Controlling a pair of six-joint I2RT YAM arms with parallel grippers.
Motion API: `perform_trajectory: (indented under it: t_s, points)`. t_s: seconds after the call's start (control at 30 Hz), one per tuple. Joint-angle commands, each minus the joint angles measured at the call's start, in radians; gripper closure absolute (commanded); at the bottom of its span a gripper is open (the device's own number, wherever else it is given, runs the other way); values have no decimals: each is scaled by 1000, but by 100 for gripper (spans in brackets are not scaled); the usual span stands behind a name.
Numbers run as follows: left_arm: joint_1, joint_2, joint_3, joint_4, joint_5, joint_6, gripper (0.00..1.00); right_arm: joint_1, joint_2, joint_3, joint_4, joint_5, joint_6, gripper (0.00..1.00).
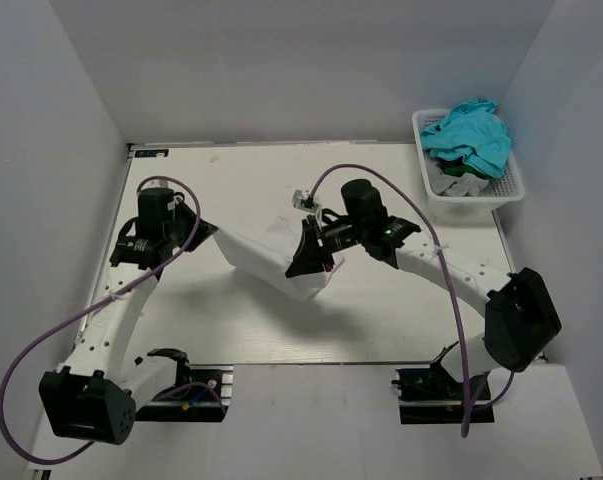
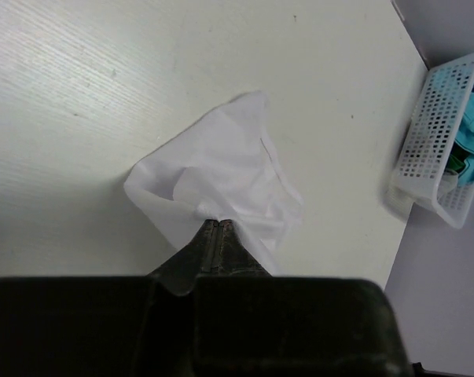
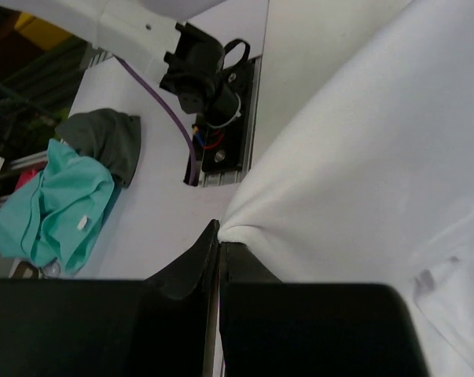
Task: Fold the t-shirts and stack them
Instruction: Fold the long partially folded tshirt into a neat square
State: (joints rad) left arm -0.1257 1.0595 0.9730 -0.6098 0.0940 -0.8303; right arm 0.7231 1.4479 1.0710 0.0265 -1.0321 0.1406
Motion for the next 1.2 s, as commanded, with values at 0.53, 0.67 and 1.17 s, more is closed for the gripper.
perform_trajectory:
  t_s: [0.53, 0.67, 1.17]
  points:
    - [11, 5, -40, -74, -162, -73, 100, 33, 176, -106, 363, -259, 74, 100]
    - [-2, 94, 6, -2, -162, -73, 100, 3, 206, -132, 438, -266, 140, 100]
    - [-46, 499, 262, 150, -33, -32, 100, -171, 293, -229, 684, -278, 339, 100]
